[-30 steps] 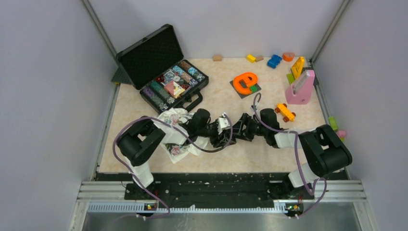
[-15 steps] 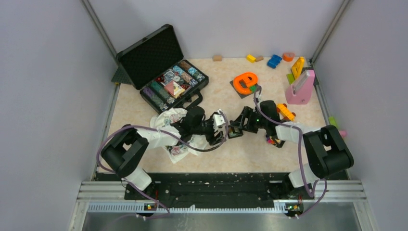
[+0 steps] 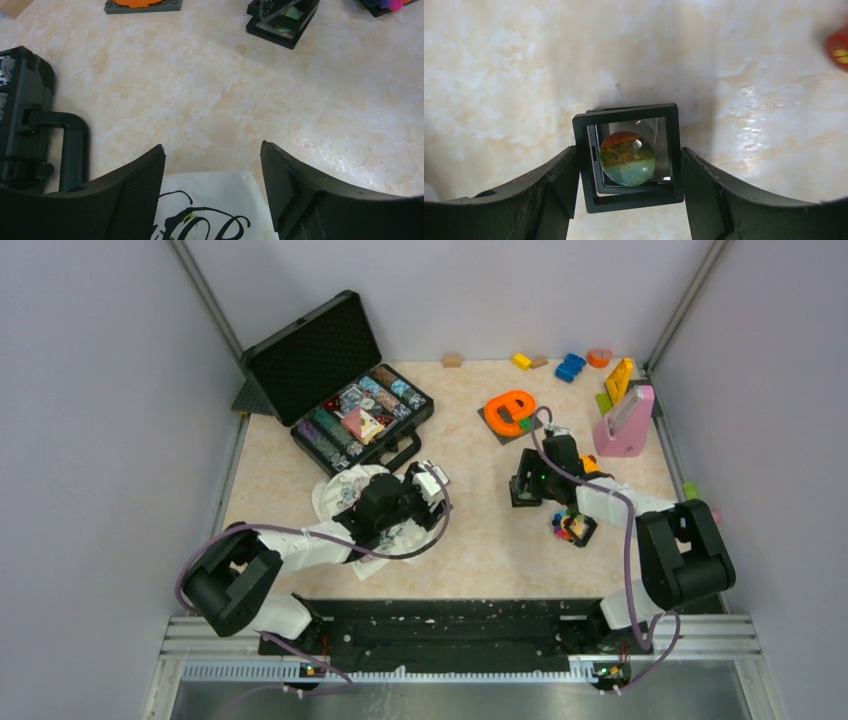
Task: Remove the brooch from the garment
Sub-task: Move the brooch box to the center of the board, then reset both arms
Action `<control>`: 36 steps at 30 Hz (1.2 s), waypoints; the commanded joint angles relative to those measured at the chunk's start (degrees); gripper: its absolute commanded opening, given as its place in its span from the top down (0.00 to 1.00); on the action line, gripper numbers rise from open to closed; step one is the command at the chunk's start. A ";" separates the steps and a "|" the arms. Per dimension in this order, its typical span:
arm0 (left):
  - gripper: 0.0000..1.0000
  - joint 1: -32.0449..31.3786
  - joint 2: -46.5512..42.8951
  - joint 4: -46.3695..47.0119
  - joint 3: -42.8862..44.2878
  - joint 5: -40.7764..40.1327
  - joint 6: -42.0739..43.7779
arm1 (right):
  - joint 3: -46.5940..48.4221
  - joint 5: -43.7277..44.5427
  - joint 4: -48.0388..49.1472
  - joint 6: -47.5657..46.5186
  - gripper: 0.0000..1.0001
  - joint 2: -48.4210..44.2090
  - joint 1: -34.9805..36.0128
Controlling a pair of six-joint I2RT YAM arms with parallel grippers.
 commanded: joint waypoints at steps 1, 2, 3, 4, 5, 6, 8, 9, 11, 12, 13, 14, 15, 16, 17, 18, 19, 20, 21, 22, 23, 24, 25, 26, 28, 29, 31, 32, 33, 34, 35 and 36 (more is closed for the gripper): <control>0.26 0.74 -2.25 6.77 -1.32 -5.51 -2.96 | 2.74 10.04 -3.78 -3.81 0.42 0.46 -1.61; 0.26 0.84 -2.41 6.57 -1.25 -5.45 -3.01 | 2.93 10.36 -3.75 -3.88 0.41 0.70 -1.67; 0.26 0.80 -2.57 6.34 -1.23 -5.32 -3.00 | 3.18 10.43 -3.75 -4.03 0.40 0.97 -1.75; 0.26 0.83 -2.74 6.13 -1.27 -5.27 -2.87 | 3.42 10.41 -3.78 -4.20 0.38 1.18 -1.82; 0.26 0.88 -2.85 5.99 -1.35 -5.49 -2.77 | 3.62 10.57 -3.79 -4.19 0.34 1.35 -1.87; 0.26 0.94 -3.19 6.06 -1.56 -5.83 -2.82 | 3.72 10.45 -3.80 -4.22 0.26 1.28 -1.84; 0.24 1.23 -3.61 6.25 -1.90 -6.82 -3.01 | 4.06 9.46 -4.09 -4.84 0.09 0.61 -1.81; 0.23 1.50 -3.80 6.03 -2.00 -7.15 -3.47 | 4.30 8.85 -4.24 -5.17 0.04 -0.10 -1.81; 0.21 2.72 -4.85 4.05 -1.55 -7.81 -4.64 | 5.83 7.35 -5.34 -6.04 0.02 -2.06 -1.83; 0.20 3.88 -5.73 2.89 -1.30 -8.30 -5.84 | 6.22 7.18 -5.76 -6.42 0.02 -3.40 -1.84; 0.19 5.37 -6.95 2.24 -1.38 -8.40 -7.63 | 6.09 7.28 -5.30 -6.84 0.02 -5.19 -1.84; 0.18 7.31 -8.84 1.48 -1.66 -7.85 -10.15 | 5.37 7.48 -4.08 -7.65 0.01 -7.53 -1.80; 0.18 9.78 -10.89 1.06 -2.25 -6.62 -12.22 | 4.03 8.49 -2.26 -8.12 0.01 -9.90 -1.79; 0.18 12.01 -12.88 0.51 -2.93 -6.11 -15.12 | 1.78 9.94 0.40 -8.48 0.01 -13.67 -1.82; 0.18 14.02 -15.27 -0.70 -3.70 -7.15 -16.51 | -1.34 11.01 4.41 -9.88 0.01 -16.90 -1.81; 0.18 15.34 -17.65 -2.08 -4.84 -10.00 -16.94 | -5.00 11.71 9.54 -11.82 0.01 -19.92 -1.85; 0.16 16.17 -19.93 -3.57 -5.69 -14.12 -16.71 | -9.35 11.80 15.59 -14.37 0.01 -23.35 -1.85; 0.15 16.93 -22.17 -4.87 -6.79 -17.92 -16.29 | -13.91 11.68 21.98 -17.13 0.01 -26.53 -1.80; 0.13 17.96 -24.20 -5.87 -7.78 -21.31 -15.87 | -18.51 12.07 28.44 -19.75 0.01 -29.30 -1.86; 0.12 18.63 -26.17 -6.86 -8.80 -24.97 -15.74 | -21.90 13.48 33.43 -21.70 0.01 -31.57 -1.79; 0.10 20.43 -27.80 -7.29 -10.09 -27.70 -15.42 | -24.96 14.71 38.08 -23.63 0.01 -33.01 -2.02; 0.09 21.83 -29.37 -7.11 -11.42 -31.23 -15.34 | -27.09 14.89 41.26 -25.69 0.02 -33.80 -2.78; 0.08 23.50 -30.62 -6.07 -13.18 -33.29 -15.17 | -28.14 14.85 42.90 -26.11 0.02 -34.06 -3.91; 0.07 25.12 -31.62 -3.87 -15.27 -33.81 -14.48 | -28.40 14.24 42.54 -26.19 0.02 -33.98 -5.53; 0.07 28.08 -31.82 2.34 -19.40 -34.63 -13.42 | -28.61 13.18 42.12 -25.31 0.02 -32.95 -8.84; 0.07 29.19 -31.07 5.21 -20.98 -35.50 -13.39 | -29.41 13.12 43.76 -25.26 0.02 -32.02 -9.66; 0.07 31.58 -28.50 10.33 -22.94 -35.25 -12.32 | -31.44 13.22 49.35 -25.04 0.02 -29.18 -11.01; 0.07 32.86 -26.12 12.65 -23.43 -34.97 -12.38 | -32.90 12.63 54.31 -24.75 0.02 -26.79 -11.63; 0.08 34.31 -23.30 15.35 -23.60 -35.01 -12.67 | -33.59 11.54 58.25 -24.72 0.03 -24.04 -12.42; 0.08 35.77 -20.27 18.48 -23.73 -34.68 -14.82 | -33.97 11.32 60.86 -25.49 0.05 -21.37 -12.83; 0.11 37.64 -16.75 23.16 -23.75 -33.49 -15.30 | -34.59 12.15 64.70 -26.00 0.05 -18.42 -12.98; 0.14 38.68 -14.23 27.51 -23.37 -32.72 -15.76 | -35.22 12.67 69.38 -26.18 0.05 -14.58 -13.19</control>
